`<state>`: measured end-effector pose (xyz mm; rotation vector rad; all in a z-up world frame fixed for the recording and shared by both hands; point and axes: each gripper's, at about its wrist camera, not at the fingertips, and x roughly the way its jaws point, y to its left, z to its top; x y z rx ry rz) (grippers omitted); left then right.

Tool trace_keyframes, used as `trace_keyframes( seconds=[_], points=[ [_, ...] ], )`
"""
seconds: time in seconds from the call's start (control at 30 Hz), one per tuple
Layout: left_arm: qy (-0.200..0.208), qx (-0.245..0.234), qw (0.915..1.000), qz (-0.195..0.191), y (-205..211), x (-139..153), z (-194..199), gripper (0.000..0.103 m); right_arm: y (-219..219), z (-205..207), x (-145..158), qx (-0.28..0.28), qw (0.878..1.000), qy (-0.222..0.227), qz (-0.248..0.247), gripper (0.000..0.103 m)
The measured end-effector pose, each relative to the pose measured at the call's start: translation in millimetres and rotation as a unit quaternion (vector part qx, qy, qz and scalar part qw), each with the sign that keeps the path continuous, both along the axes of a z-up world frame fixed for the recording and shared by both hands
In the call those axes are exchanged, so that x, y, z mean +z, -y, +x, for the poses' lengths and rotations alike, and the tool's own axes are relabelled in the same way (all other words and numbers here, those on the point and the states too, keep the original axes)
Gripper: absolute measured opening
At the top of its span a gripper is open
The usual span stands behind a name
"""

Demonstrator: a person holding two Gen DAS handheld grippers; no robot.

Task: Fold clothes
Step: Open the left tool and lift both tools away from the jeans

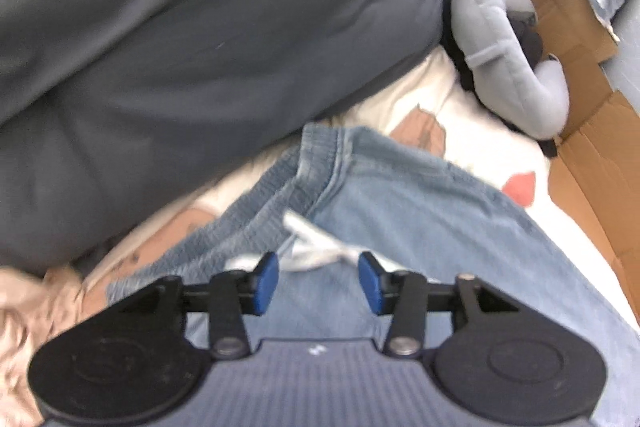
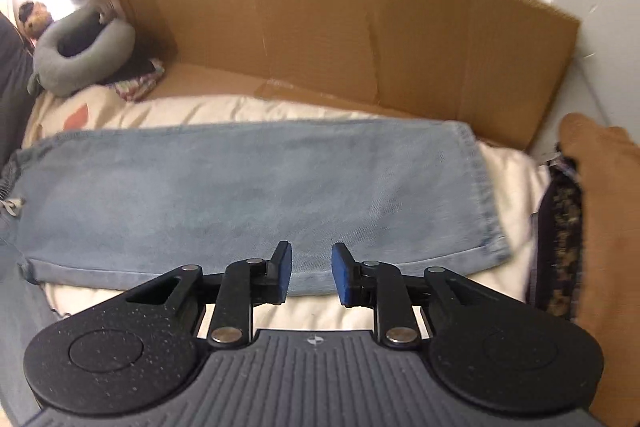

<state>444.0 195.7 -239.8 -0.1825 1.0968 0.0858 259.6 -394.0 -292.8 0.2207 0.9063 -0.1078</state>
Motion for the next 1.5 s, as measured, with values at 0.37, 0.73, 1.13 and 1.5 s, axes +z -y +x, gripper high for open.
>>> trace_keyframes(
  seconds=[0.37, 0.73, 1.13, 1.5],
  points=[
    [-0.013, 0.003, 0.9999, -0.001, -20, 85, -94, 0.058, 28, -63, 82, 0.024, 0.999, -0.004, -0.042, 0.035],
    [0.006, 0.028, 0.9987, -0.042, -41, 168, -174, 0.064, 35, -158, 158, 0.015, 1.000, 0.020, 0.006, 0.043],
    [0.020, 0.001, 0.9990, -0.041, -48, 208, -246, 0.068, 40, -253, 198, -0.021, 0.998, 0.033, 0.057, 0.046],
    [0.019, -0.055, 0.9980, -0.026, -46, 180, -289, 0.073, 50, -315, 190, -0.035, 0.996, 0.021, 0.074, 0.058]
  ],
)
